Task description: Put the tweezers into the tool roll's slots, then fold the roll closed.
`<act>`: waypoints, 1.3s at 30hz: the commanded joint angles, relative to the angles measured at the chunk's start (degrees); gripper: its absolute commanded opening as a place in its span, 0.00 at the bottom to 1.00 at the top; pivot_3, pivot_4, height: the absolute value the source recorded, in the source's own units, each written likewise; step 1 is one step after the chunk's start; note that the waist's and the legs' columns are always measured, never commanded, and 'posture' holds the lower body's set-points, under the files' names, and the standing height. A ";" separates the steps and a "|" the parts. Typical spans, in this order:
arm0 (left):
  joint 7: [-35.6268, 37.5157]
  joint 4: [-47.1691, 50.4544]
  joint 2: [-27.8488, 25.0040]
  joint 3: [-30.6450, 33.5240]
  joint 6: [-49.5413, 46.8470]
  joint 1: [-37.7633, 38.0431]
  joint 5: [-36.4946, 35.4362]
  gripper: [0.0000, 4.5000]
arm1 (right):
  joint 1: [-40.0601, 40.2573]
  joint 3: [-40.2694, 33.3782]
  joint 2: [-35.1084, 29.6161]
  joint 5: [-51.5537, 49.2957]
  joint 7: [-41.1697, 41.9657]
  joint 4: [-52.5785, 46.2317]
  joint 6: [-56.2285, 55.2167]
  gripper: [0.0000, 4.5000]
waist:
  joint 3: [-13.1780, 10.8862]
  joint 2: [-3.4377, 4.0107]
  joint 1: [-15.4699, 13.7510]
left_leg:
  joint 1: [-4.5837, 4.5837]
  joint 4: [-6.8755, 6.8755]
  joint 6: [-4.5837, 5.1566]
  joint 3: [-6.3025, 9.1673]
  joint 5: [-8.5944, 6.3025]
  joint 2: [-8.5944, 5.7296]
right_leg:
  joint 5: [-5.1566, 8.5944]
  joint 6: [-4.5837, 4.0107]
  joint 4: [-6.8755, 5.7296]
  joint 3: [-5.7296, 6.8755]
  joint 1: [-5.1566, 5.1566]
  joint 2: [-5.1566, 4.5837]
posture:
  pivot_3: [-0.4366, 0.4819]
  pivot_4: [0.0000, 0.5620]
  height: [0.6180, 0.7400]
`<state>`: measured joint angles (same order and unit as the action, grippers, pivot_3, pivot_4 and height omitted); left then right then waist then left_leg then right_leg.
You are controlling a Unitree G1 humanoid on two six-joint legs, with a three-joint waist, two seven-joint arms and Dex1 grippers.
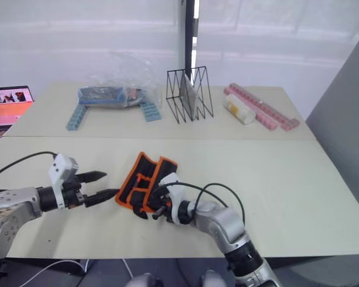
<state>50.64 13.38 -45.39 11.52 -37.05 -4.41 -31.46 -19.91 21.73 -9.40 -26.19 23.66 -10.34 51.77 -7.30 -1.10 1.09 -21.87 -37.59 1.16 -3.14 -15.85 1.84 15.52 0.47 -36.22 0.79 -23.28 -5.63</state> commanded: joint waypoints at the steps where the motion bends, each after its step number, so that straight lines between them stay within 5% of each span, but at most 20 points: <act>1: -2.66 -0.15 2.39 0.03 -1.32 -1.72 -0.81 1.00 | 1.99 0.95 -2.03 3.20 -1.28 3.45 2.87 0.01 | 0.01 -0.02 -0.04 | 0.00 0.01 0.00 0.00 0.00 0.00 | 0.00 0.00 0.00 0.01 0.00 0.00 | 0.48 0.27 0.97; 5: -4.74 0.25 5.32 -0.21 -4.91 -3.67 -2.73 1.00 | 2.20 1.35 -2.02 3.41 -1.28 2.99 2.84 0.01 | 0.07 -0.11 -0.14 | -0.01 0.01 0.00 0.00 0.00 0.00 | 0.00 0.00 0.01 0.01 0.01 0.00 | 0.48 0.27 0.97; 7: -4.80 0.78 5.57 -1.28 -4.97 -3.56 -1.96 0.90 | 2.32 1.42 -2.03 3.41 -1.22 2.78 2.86 0.00 | 0.10 -0.15 -0.06 | 0.00 0.01 0.00 0.00 0.00 0.00 | -0.01 0.01 0.01 0.00 0.02 -0.01 | 0.48 0.27 0.97; 19: -4.32 -0.33 5.63 -3.78 -3.93 -3.36 0.22 0.02 | 2.14 1.51 -1.57 3.55 -1.34 2.07 2.90 0.00 | 0.10 -0.16 -0.12 | 0.02 0.09 0.00 0.00 0.01 -0.01 | -0.01 0.01 0.02 0.02 0.00 0.00 | 0.48 0.27 0.97; 39: -5.16 3.94 11.15 -6.99 -9.63 -12.22 -6.40 0.01 | 1.92 3.80 -3.27 5.75 -0.87 1.72 3.38 0.00 | 0.13 -0.17 -0.34 | 0.10 0.09 0.03 -0.01 0.05 -0.04 | -0.03 0.04 0.01 0.03 0.11 0.03 | 0.48 0.27 0.97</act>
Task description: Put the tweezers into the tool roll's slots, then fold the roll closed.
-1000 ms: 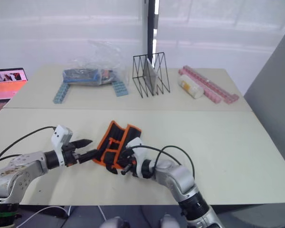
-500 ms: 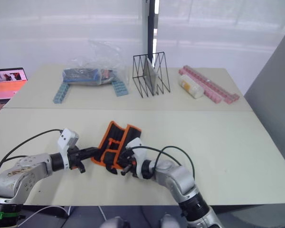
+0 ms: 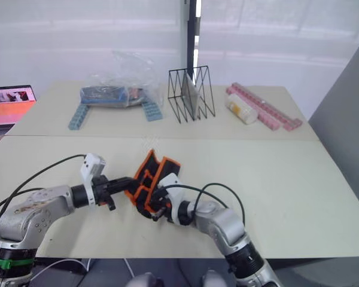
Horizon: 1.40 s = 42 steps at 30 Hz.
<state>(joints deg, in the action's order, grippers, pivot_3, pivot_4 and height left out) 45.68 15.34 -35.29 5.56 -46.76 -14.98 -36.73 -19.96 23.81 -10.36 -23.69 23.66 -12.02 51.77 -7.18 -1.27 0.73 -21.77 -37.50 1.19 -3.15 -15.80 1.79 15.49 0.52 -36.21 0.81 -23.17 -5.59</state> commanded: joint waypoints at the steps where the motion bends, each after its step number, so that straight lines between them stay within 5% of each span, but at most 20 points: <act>1: -0.17 1.78 1.50 -1.84 0.17 -1.92 -0.82 0.01 | 1.97 1.82 -2.43 3.24 -0.91 3.35 3.48 0.00 | 0.00 0.00 0.01 | 0.00 0.00 0.01 -0.01 0.01 0.00 | 0.00 0.01 0.00 0.00 0.00 0.03 | 0.48 0.27 0.97; 15: 1.78 -8.14 3.74 -13.02 3.92 -4.61 7.71 0.01 | 2.15 1.57 -2.65 3.33 -1.20 2.76 3.86 0.00 | 0.02 -0.01 -0.37 | -0.06 -0.31 0.20 -0.01 0.01 -0.09 | -0.06 0.13 -0.02 0.06 0.14 0.43 | 0.48 0.27 0.97; 30: 3.25 -13.43 6.20 -17.10 5.08 -5.58 11.94 0.01 | 4.71 0.44 -4.99 0.66 3.74 -6.94 -0.25 0.00 | 0.06 0.03 -1.24 | 0.40 -0.36 0.43 0.00 0.02 -0.17 | -0.12 0.30 0.14 0.04 0.78 0.62 | 0.48 0.27 0.97; 42: 3.26 -14.38 6.68 -18.14 6.57 -5.19 14.25 0.01 | 3.39 -15.06 -7.60 -8.95 7.90 -10.32 2.18 0.00 | 0.03 0.01 -1.27 | 0.32 -0.37 0.45 -0.01 0.01 -0.17 | -0.13 0.30 0.16 0.05 0.73 0.45 | 0.48 0.27 0.97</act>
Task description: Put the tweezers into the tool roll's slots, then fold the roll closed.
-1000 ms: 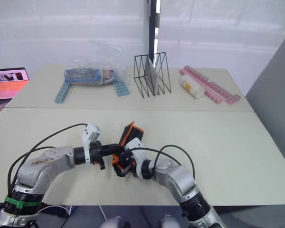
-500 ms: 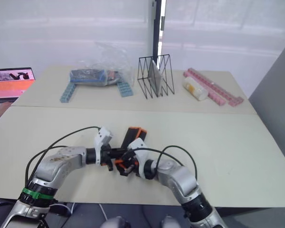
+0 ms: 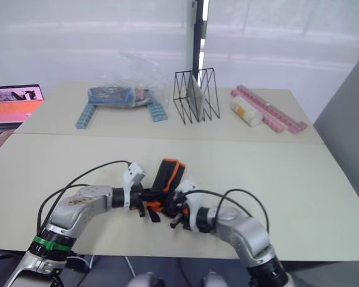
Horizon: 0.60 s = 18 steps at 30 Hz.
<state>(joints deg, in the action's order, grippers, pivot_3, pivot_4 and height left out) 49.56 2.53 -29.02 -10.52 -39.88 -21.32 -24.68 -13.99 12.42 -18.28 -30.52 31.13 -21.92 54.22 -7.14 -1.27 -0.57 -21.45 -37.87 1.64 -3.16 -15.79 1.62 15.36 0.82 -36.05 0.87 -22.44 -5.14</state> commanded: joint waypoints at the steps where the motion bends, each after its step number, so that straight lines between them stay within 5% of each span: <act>1: -0.79 -1.68 0.65 -2.26 -0.19 1.16 2.45 0.01 | -3.66 -4.64 0.80 -2.40 0.10 0.66 -0.26 0.00 | -0.01 0.01 0.01 | 0.00 0.00 0.00 0.00 0.00 0.00 | 0.00 0.00 0.00 -0.01 -0.01 0.01 | 0.48 0.27 0.97; 18: -1.49 -1.38 1.55 -5.79 2.12 3.09 8.10 0.01 | -15.72 -0.74 9.78 11.00 -5.60 26.07 -11.83 0.00 | 0.00 0.03 -0.12 | 0.04 0.00 0.05 0.00 0.04 -0.11 | -0.05 0.09 -0.05 0.01 0.06 -0.03 | 0.48 0.27 0.97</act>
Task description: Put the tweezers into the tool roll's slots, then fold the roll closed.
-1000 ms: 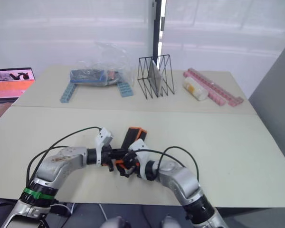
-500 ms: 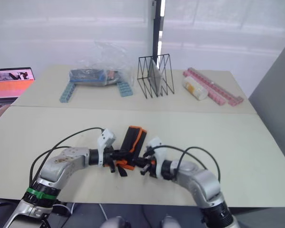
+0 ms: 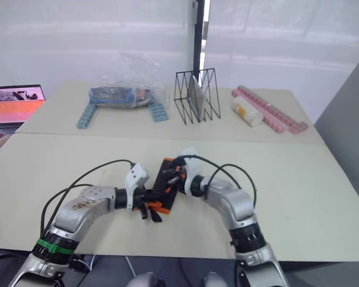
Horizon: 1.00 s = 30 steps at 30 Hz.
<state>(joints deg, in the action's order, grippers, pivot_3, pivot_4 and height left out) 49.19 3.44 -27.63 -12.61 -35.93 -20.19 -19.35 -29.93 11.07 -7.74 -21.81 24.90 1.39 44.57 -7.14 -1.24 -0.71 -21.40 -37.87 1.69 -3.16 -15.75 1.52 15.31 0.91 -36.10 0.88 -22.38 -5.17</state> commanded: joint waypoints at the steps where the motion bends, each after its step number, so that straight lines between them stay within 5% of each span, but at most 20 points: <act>1: -1.08 -2.15 0.15 -3.64 -1.91 2.06 2.84 0.01 | 0.82 1.19 -1.10 2.92 1.14 4.05 -2.37 0.00 | 0.01 0.02 0.07 | 0.00 0.00 0.01 0.00 0.00 -0.04 | -0.01 0.02 0.01 0.00 0.00 -0.02 | 0.48 0.27 0.97; 9: -0.83 -0.80 0.88 -2.92 -0.61 2.66 2.90 0.01 | 3.03 3.43 -1.87 6.16 1.69 9.39 -1.58 0.00 | 0.50 0.33 0.18 | 0.18 0.00 0.07 0.00 -0.04 0.02 | -0.02 0.04 0.03 -0.06 0.15 -0.24 | 0.48 0.27 0.97; 21: 3.49 10.14 -3.40 8.37 -4.19 2.89 -8.44 0.85 | 4.20 4.09 -1.21 6.51 1.90 8.77 -0.63 0.00 | 0.55 0.38 0.93 | 0.12 0.04 0.06 0.01 -0.06 0.13 | 0.00 -0.01 0.04 -0.12 0.03 -0.39 | 0.48 0.27 0.97; 25: 7.71 11.79 -7.93 13.08 -7.35 3.27 -14.51 0.85 | 4.30 4.26 -0.94 6.59 1.82 8.75 -0.57 0.00 | 0.53 0.42 1.43 | 0.03 0.09 0.05 0.02 -0.07 0.16 | 0.02 -0.05 0.05 -0.11 -0.09 -0.43 | 0.48 0.27 0.97; 30: 8.69 6.27 -10.37 13.26 -2.65 2.59 -11.18 0.80 | 4.18 4.47 -0.70 6.76 1.87 9.04 -0.58 0.00 | 0.51 0.46 1.47 | 0.03 0.13 0.02 0.02 -0.09 0.15 | 0.02 -0.05 0.10 -0.11 -0.11 -0.49 | 0.48 0.27 0.97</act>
<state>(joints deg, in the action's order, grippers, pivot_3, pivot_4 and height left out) 57.35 10.21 -38.10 0.23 -40.57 -16.90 -31.12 -28.57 13.32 -7.45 -17.64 27.48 6.14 40.62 -6.63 -0.78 0.76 -21.37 -37.74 1.70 -3.14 -15.84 1.67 15.33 0.85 -36.00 0.77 -22.52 -5.68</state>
